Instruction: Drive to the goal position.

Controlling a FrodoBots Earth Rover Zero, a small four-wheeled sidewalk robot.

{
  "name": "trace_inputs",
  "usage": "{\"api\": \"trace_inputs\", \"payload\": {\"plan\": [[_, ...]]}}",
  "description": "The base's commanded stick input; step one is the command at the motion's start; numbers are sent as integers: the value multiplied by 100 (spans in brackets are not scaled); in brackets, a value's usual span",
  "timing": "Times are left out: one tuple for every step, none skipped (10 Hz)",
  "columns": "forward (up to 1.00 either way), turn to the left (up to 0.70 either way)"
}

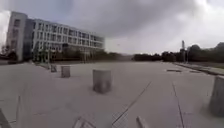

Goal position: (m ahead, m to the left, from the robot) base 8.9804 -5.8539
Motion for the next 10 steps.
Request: {"api": "trace_inputs", "payload": {"plan": [[70,-4],[70,-16],[70,-28],[70,-30],[70,-31],[70,-30],[70,-31],[70,-31],[70,-30],[70,-30]]}}
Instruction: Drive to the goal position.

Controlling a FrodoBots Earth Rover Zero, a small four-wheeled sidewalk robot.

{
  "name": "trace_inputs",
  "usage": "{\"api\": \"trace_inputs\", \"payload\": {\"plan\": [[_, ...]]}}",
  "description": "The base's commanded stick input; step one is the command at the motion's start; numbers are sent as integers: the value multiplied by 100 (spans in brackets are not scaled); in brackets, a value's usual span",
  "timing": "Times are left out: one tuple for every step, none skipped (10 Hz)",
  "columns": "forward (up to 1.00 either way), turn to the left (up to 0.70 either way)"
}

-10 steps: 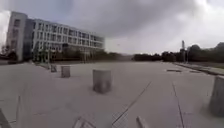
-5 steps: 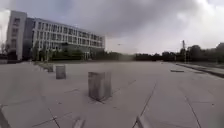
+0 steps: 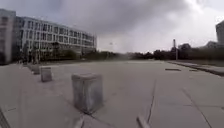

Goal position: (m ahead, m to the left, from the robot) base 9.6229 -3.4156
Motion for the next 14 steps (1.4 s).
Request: {"api": "trace_inputs", "payload": {"plan": [[70,-30],[70,-31],[70,-31],[70,-29],[70,-11],[70,-1],[70,0],[70,0],[70,0],[70,0],[70,0],[70,0],[70,0],[70,0]]}}
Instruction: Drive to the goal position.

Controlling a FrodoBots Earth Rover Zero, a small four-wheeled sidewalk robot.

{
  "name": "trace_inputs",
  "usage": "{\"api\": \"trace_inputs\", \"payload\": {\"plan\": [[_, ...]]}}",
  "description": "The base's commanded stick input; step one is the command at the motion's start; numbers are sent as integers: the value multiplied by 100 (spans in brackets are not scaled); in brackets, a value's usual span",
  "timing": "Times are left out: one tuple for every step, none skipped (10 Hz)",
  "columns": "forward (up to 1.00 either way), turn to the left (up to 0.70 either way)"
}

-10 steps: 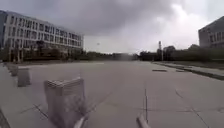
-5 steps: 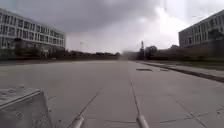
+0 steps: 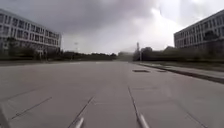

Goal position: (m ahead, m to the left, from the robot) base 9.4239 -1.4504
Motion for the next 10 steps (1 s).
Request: {"api": "trace_inputs", "payload": {"plan": [[70,0],[70,0],[70,0],[70,0],[70,0],[70,0],[70,0],[70,0],[70,0],[70,0]]}}
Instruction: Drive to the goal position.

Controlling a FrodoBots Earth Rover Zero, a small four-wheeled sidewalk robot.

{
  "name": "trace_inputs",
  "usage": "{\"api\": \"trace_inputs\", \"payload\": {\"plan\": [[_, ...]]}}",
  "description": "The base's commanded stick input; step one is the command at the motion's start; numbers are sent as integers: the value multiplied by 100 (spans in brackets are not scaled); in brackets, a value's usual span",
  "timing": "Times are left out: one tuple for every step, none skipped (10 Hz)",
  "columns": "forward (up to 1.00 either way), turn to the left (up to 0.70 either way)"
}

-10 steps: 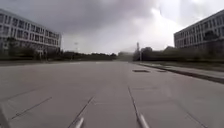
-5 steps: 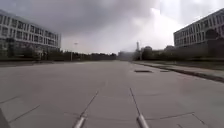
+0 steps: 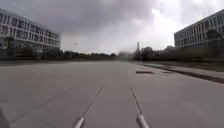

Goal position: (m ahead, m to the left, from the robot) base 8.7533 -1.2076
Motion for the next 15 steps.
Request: {"api": "trace_inputs", "payload": {"plan": [[70,0],[70,0],[70,0],[70,0],[70,0],[70,0],[70,0],[70,0],[70,0],[70,0],[70,0],[70,0],[70,0],[70,0],[70,0]]}}
